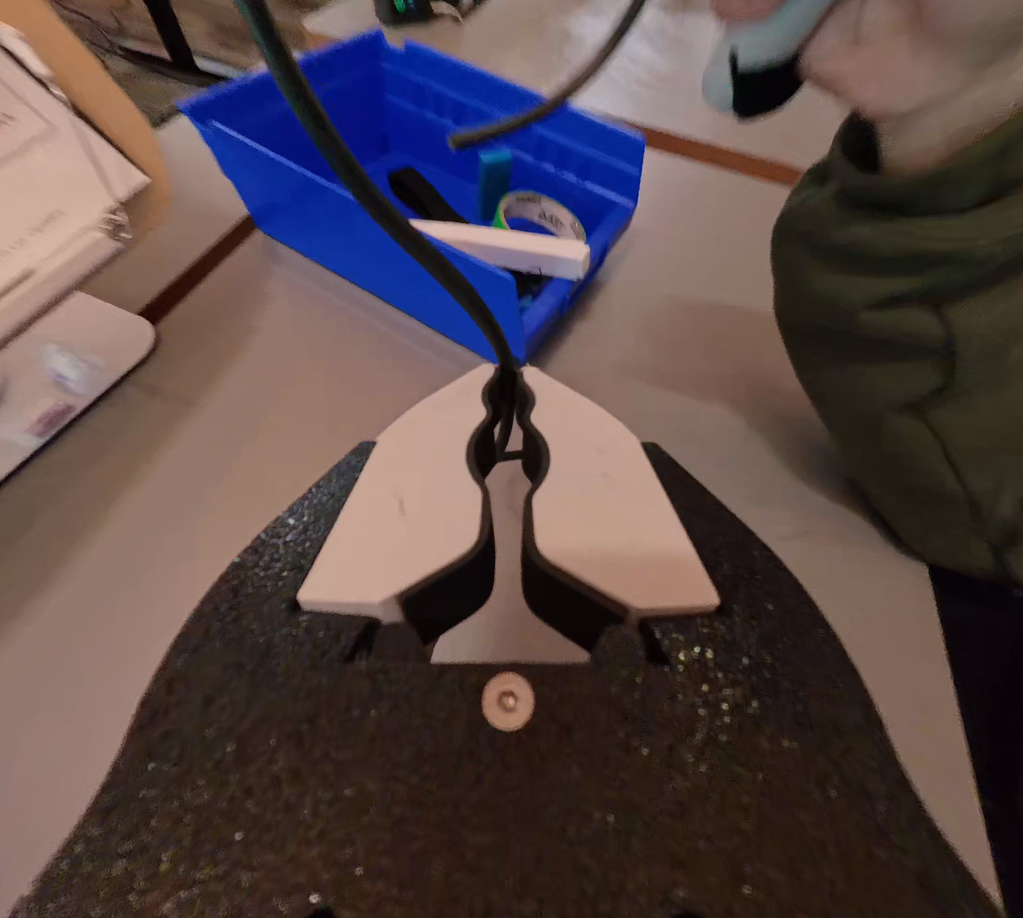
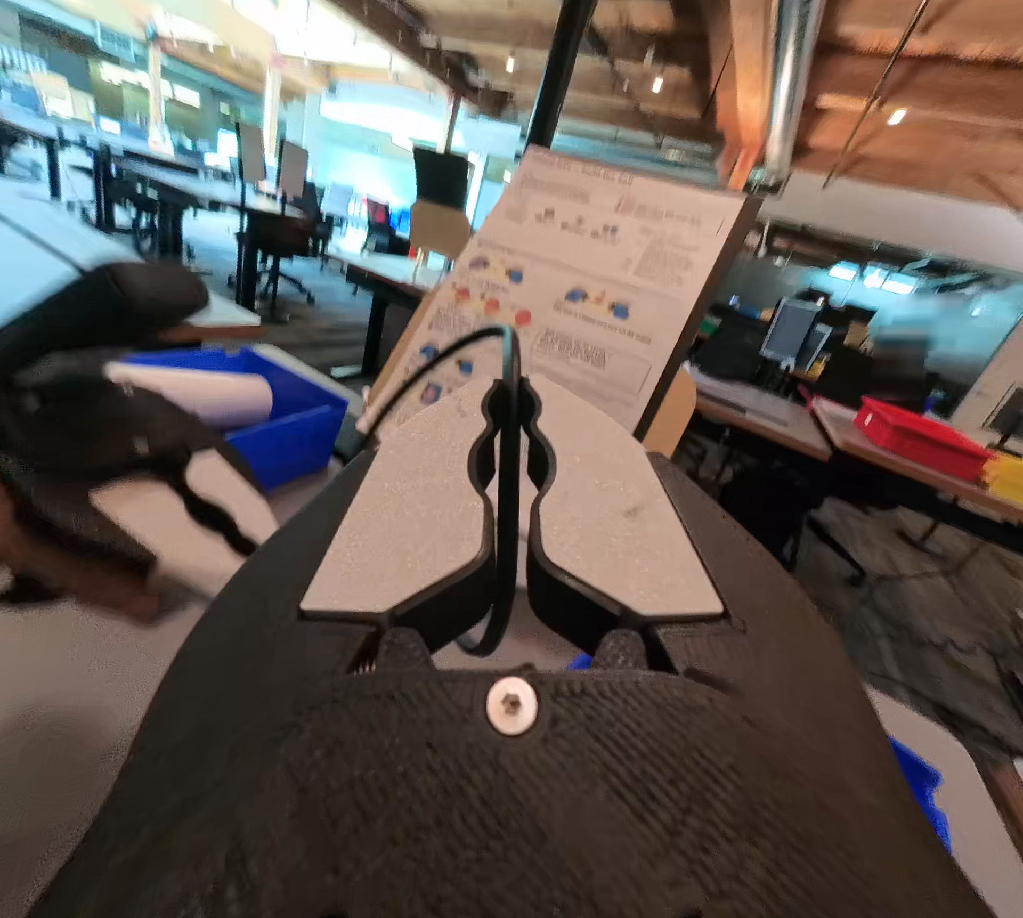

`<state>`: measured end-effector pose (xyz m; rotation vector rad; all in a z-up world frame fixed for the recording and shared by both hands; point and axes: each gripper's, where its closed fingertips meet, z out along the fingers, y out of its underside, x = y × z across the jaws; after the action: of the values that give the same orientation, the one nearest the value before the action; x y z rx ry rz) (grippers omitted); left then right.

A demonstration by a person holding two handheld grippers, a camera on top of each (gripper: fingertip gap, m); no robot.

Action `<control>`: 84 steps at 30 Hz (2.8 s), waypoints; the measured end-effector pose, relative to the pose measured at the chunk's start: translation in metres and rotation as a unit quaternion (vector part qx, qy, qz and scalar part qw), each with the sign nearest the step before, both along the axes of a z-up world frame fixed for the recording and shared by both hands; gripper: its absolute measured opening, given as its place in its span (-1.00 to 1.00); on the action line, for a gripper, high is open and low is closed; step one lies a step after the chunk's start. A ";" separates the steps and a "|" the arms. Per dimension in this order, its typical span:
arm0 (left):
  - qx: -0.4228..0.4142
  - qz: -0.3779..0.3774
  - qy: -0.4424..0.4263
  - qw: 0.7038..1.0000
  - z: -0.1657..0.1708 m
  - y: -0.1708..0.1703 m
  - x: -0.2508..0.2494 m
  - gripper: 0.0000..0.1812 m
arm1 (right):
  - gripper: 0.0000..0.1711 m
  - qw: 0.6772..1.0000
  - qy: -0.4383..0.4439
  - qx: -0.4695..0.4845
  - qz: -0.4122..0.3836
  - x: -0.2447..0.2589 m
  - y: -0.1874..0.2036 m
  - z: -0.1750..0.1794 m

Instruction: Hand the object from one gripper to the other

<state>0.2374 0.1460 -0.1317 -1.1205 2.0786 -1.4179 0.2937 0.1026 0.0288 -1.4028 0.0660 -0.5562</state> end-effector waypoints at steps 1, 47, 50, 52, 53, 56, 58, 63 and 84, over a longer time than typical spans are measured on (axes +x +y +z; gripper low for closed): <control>-0.021 0.014 -0.012 1.000 0.012 0.008 -0.001 -0.97 | -0.93 0.999 0.014 -0.035 0.003 0.003 0.001 -0.012; -0.067 0.134 -0.248 0.957 0.146 0.058 -0.062 -0.96 | -0.96 0.957 0.051 -0.200 0.205 -0.094 0.102 -0.082; -0.070 0.082 -0.259 0.960 0.144 0.047 -0.066 -0.90 | -0.95 0.971 0.049 -0.160 0.173 -0.077 0.094 -0.067; -0.076 0.038 -0.245 0.966 0.138 0.036 -0.069 -0.70 | -0.96 0.980 0.049 -0.123 0.150 -0.064 0.084 -0.053; -0.073 0.021 -0.225 0.971 0.130 0.032 -0.068 -0.58 | -0.95 0.983 0.052 -0.100 0.142 -0.058 0.079 -0.045; -0.025 0.002 -0.180 0.983 0.103 0.027 -0.058 -0.36 | -0.96 0.985 0.073 -0.057 0.147 -0.051 0.064 -0.029; 0.010 0.000 -0.171 0.985 0.085 0.022 -0.046 -0.36 | -0.96 0.986 0.081 -0.029 0.145 -0.047 0.056 -0.020; 0.010 -0.032 -0.063 0.997 0.039 -0.015 -0.023 -0.22 | -0.96 0.985 0.070 -0.028 0.152 -0.054 0.053 -0.015; -0.132 -0.093 0.017 0.987 0.036 -0.044 -0.027 -0.28 | -0.96 0.987 0.044 -0.057 0.144 -0.055 0.058 -0.024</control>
<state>0.2107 0.1025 -0.0961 -1.0755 2.1089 -1.8194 0.2384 0.1608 0.0048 -1.5153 -0.0982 -0.2599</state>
